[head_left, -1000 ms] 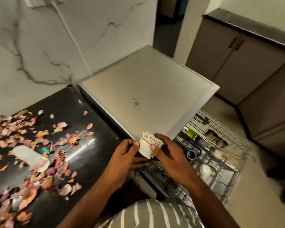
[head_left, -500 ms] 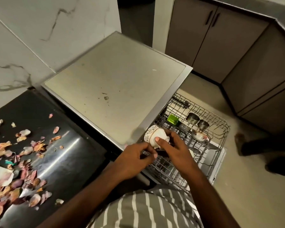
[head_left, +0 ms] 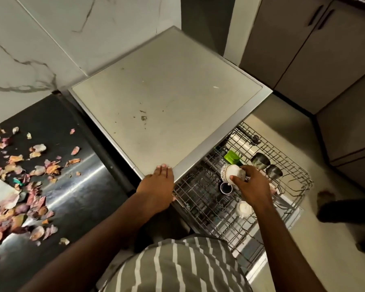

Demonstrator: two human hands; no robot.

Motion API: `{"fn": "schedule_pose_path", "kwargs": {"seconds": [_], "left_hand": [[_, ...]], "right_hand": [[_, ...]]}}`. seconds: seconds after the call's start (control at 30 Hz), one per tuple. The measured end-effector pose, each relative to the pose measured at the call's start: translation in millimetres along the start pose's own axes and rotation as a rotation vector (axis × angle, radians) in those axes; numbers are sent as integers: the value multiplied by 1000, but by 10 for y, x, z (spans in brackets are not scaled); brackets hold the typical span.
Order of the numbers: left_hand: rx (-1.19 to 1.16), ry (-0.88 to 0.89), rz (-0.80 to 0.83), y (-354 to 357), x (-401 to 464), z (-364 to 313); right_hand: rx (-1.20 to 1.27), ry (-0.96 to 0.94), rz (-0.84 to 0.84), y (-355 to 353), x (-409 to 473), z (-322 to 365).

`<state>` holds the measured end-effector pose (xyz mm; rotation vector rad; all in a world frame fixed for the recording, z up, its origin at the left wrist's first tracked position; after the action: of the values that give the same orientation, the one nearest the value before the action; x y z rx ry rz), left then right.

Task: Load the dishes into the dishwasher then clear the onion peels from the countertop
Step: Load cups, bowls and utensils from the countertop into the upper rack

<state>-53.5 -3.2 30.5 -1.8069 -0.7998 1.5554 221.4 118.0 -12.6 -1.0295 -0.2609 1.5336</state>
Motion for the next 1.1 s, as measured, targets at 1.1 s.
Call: {"fn": "schedule_pose_path", "kwargs": {"seconds": [1.1], "left_hand": [[-220,16,7,180,-11,165]], "right_hand": [[-779,-377,288,1865,1256,-18]]}}
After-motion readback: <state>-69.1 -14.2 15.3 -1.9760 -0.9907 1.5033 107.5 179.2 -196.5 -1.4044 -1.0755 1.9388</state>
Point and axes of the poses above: each hand's wrist, its own x-axis towards the middle knuckle, its own y-axis out of the palm, z = x × y, the point moved 9 cm from there along x, towards the middle knuckle, and after that the axes turned 11 degrees about y, right-handed, at the moved point
